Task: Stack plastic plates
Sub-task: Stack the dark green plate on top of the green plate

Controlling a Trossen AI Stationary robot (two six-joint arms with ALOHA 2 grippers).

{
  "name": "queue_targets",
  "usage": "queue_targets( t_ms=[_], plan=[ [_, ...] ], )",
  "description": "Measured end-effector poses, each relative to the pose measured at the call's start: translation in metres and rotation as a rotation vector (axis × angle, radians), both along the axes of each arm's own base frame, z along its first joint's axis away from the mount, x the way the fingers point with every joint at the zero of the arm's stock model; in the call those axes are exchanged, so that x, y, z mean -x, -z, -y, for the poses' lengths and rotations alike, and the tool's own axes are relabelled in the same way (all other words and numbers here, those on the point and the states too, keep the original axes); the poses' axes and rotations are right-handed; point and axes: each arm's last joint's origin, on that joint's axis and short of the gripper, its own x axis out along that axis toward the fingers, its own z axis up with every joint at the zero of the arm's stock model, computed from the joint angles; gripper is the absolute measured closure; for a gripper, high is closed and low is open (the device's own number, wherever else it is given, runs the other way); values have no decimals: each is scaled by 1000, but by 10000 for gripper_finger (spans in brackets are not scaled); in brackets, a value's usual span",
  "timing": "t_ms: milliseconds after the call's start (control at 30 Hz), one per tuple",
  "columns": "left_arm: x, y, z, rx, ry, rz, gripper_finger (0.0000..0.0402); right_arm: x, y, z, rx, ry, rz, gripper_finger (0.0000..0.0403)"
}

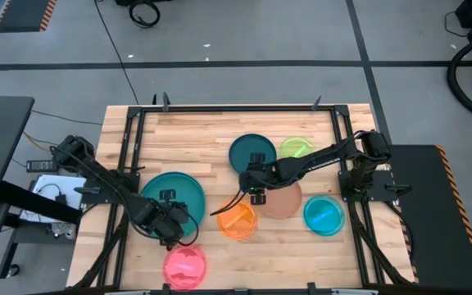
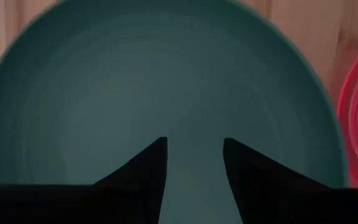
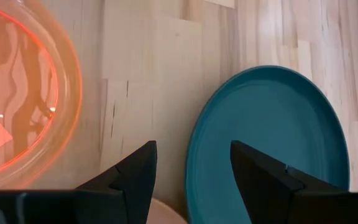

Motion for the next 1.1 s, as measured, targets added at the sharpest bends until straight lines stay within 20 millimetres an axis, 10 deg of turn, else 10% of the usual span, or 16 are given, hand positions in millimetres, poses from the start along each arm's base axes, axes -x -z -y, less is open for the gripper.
queue_targets(
  t_ms=[800, 1100],
  plan=[
    [-6, 0, -2, 124, -111, -6, 237, 26, 56, 36, -23, 12, -13, 192],
    [-6, 0, -2, 124, -110, -5, 237, 29, 60, 40, -26, 25, -30, 260]
  ],
)
